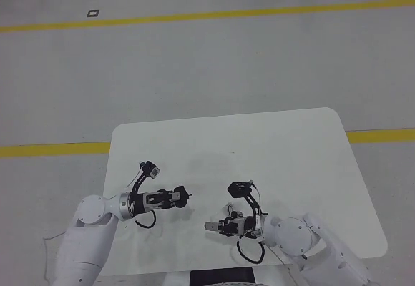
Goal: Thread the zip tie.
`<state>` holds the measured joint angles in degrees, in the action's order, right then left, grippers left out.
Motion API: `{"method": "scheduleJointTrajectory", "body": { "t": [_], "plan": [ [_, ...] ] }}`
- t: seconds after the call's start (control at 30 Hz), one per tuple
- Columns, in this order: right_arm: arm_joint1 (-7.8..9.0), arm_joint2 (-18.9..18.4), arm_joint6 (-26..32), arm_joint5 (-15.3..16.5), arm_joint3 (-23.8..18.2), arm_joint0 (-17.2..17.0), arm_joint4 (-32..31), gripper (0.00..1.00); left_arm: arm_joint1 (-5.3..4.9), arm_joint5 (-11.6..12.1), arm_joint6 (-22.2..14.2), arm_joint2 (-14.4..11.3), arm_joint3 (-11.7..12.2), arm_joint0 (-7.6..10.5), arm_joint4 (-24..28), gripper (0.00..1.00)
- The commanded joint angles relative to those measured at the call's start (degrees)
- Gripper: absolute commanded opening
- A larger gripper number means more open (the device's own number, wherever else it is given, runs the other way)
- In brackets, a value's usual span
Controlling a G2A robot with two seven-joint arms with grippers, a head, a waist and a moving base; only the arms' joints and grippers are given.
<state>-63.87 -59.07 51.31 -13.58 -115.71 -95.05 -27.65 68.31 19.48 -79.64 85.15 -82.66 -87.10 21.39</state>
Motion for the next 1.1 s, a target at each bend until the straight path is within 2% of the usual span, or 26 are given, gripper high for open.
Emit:
{"method": "scheduleJointTrajectory", "body": {
  "t": [0.0, 0.13, 0.23, 0.27, 0.43, 0.57, 0.87, 1.07],
  "plan": [
    [0.00, 0.0, 0.0, 0.0, 0.0, 0.0, 0.0, 1.00, 0.00, 0.0, 0.0, 0.0, 0.0, 0.00, 0.0, 0.00],
    [0.00, 0.3, -0.8, -0.1, 0.4, 0.0, -0.8, 1.00, 0.00, 0.0, 0.0, 0.0, 0.0, 0.00, 0.0, 0.00],
    [-0.02, 2.2, -0.5, -5.1, -0.2, 1.3, -7.0, 1.00, 0.00, 0.0, 0.0, 0.0, 0.0, 0.00, 0.0, 0.00],
    [-0.09, 2.9, -0.2, -5.9, -0.4, 1.7, -8.6, 1.00, 0.00, 0.0, 0.0, 0.0, 0.0, 0.00, 0.0, 0.00],
    [-0.88, 4.1, 2.1, -5.9, -1.1, 2.7, -14.0, 1.00, 0.00, 0.0, 0.0, 0.0, 0.0, 0.00, 0.0, 0.00],
    [-1.95, 4.7, 6.4, -5.9, -1.2, 3.1, -19.6, 1.00, 0.00, 0.0, 0.0, 0.0, 0.0, 0.00, 0.0, 0.00],
    [-6.04, 5.2, 16.4, -5.9, -2.1, 2.6, -30.3, 1.00, 0.00, 0.0, 0.0, 0.0, 0.0, 0.00, 0.0, 0.00],
    [-6.04, 5.2, 16.4, -5.9, -2.1, 2.6, -30.3, 1.00, 0.00, 0.0, 0.0, 0.0, 0.0, 0.00, 0.0, 0.00]
  ]
}}
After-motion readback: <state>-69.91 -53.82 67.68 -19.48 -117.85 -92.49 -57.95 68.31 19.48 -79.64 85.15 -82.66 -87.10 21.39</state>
